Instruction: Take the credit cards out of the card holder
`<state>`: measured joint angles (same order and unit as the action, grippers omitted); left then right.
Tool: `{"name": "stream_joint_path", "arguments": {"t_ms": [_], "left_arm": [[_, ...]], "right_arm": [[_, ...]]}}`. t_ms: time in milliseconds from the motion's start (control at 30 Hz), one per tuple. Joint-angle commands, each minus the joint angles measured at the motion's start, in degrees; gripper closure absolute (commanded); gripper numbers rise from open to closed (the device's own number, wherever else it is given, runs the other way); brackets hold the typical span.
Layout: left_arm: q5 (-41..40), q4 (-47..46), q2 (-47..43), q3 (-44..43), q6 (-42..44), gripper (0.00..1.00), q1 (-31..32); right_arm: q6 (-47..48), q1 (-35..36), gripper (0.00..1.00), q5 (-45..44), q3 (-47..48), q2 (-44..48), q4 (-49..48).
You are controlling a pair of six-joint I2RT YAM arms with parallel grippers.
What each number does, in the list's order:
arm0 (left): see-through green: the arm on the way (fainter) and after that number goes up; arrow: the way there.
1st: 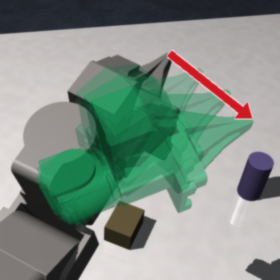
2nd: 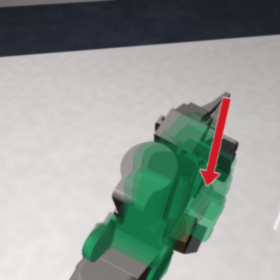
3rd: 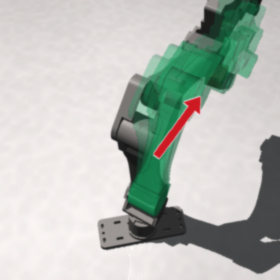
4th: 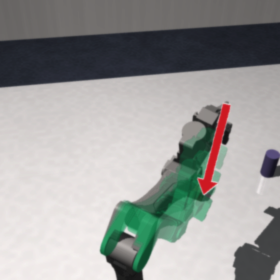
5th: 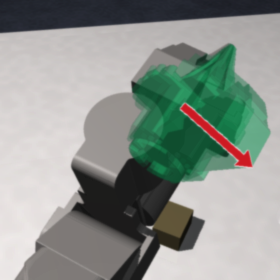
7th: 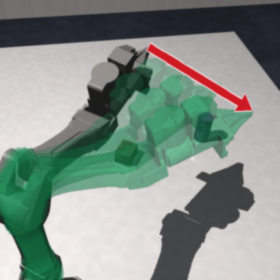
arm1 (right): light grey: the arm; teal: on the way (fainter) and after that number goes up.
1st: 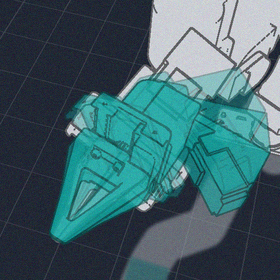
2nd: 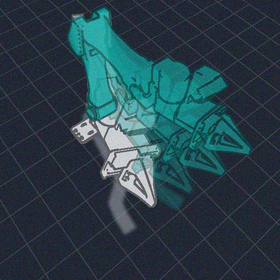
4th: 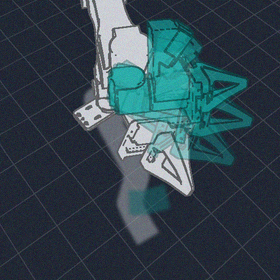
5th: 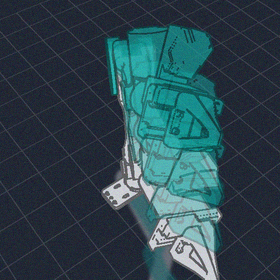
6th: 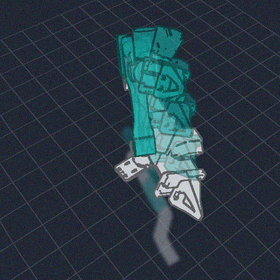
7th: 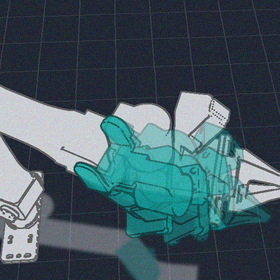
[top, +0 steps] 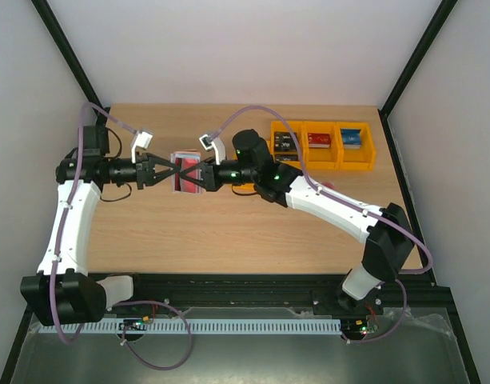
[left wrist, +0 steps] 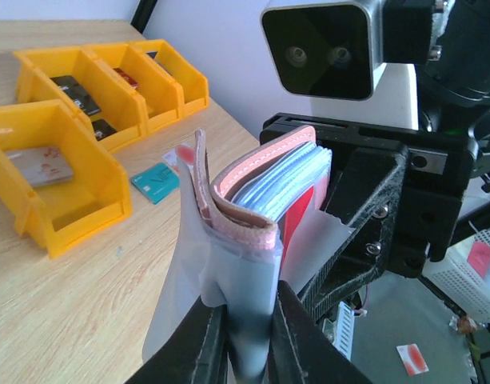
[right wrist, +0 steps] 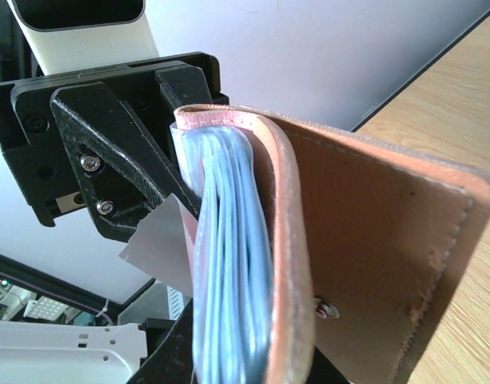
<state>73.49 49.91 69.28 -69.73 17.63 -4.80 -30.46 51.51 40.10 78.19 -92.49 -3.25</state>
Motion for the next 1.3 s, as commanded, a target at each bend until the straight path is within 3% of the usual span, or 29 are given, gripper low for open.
{"name": "stream_joint_path", "arguments": {"t_ms": [0,100,200,333,433,533,633,667,833,1067,1267], "left_arm": [[9.5,7.8,-1.3,-0.3,7.7,0.98,3.6],[9.6,9.8,-1.7,-0.6,9.9,0.98,3.5],[9.7,12.0,-1.7,-2.3,12.1,0.98,3.4],[9.7,13.6,-1.5,-4.3,12.5,0.98,3.4],[9.0,19.4,-1.3,-6.7,19.9,0.98,3.3],[9.0,23.7,-1.2,-8.5,23.9,0.98,3.3],[9.2,24.2,-1.4,-9.4,24.5,0.98,3.3],[9.3,24.2,-1.4,-9.5,24.6,0.98,3.3],[10.7,24.1,-1.4,-10.0,24.5,0.98,4.8],[14.2,24.1,-1.0,-15.9,23.9,0.98,8.9],[14.7,24.0,-1.3,-17.3,25.1,0.98,14.8]], "right_arm": [[2.3,2.9,0.98,3.7,0.6,1.1,-9.8],[3.4,2.4,0.94,4.8,-0.3,1.9,-9.7],[4.9,1.6,0.77,5.2,-2.3,4.0,-9.7],[6.9,0.3,0.65,-1.9,-4.7,7.0,-7.0],[9.3,-0.6,0.54,-4.8,-5.1,8.3,-3.8],[11.4,-0.9,0.34,-4.5,-6.5,10.1,-3.0],[14.2,-1.1,0.04,-4.4,-8.5,13.2,-2.9],[15.2,-1.1,0.01,-4.6,-9.2,14.4,-3.0],[21.2,-1.6,0.01,-10.5,-11.2,18.6,0.1],[26.4,-2.3,0.01,-0.3,-11.0,19.7,2.2],[24.8,-2.4,0.01,3.5,-14.1,23.1,-4.1]]}}
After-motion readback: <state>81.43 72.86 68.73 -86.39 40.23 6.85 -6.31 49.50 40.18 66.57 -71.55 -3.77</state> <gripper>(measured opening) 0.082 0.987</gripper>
